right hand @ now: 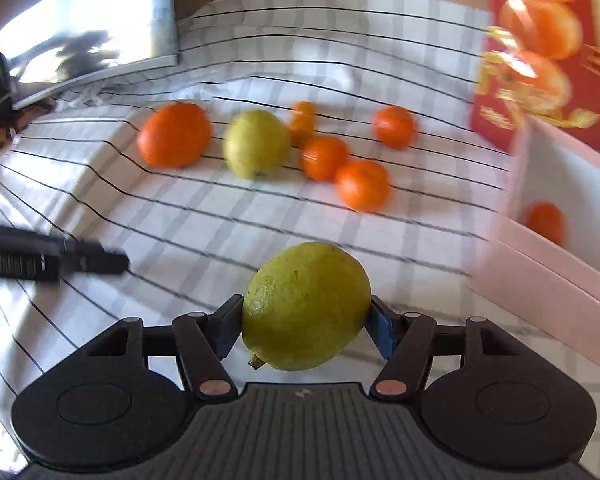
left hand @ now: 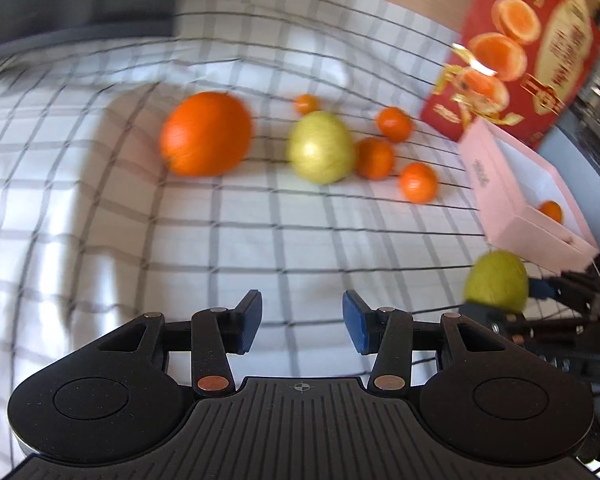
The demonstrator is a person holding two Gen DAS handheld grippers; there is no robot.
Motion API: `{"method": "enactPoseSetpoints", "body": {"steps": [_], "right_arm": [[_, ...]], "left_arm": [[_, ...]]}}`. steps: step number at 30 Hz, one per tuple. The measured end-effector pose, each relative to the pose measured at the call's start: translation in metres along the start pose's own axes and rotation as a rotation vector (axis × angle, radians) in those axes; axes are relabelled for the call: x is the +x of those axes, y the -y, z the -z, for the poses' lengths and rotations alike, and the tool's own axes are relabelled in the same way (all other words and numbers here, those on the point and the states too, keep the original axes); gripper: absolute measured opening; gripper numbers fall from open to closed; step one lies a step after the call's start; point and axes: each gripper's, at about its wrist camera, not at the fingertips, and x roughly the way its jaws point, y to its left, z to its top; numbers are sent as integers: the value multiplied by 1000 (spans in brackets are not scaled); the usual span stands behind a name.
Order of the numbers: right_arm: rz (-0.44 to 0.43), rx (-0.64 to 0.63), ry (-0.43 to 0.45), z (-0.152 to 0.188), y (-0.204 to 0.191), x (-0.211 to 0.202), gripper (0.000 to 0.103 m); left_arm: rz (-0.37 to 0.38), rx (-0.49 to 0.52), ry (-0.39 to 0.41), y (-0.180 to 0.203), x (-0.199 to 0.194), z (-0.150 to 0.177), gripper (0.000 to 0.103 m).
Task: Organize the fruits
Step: 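Grasp the green pear on the cloth with the right tool, then set the green pear down with the right tool while the left tool grasps a tangerine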
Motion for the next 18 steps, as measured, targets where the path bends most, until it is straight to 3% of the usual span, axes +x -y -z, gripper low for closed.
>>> {"method": "enactPoseSetpoints", "body": {"steps": [7, 10, 13, 18], "right_arm": [[69, 147, 15, 31, 39, -25, 65], [80, 180, 26, 36, 40, -28, 66], [103, 187, 38, 40, 38, -29, 78], [95, 266, 57, 54, 39, -28, 81]], "left_arm": [[89, 223, 78, 67, 27, -53, 49], [68, 318, 102, 97, 48, -71, 49], [54, 379, 79, 115, 74, -80, 49], [30, 494, 55, 134, 95, -75, 50]]}}
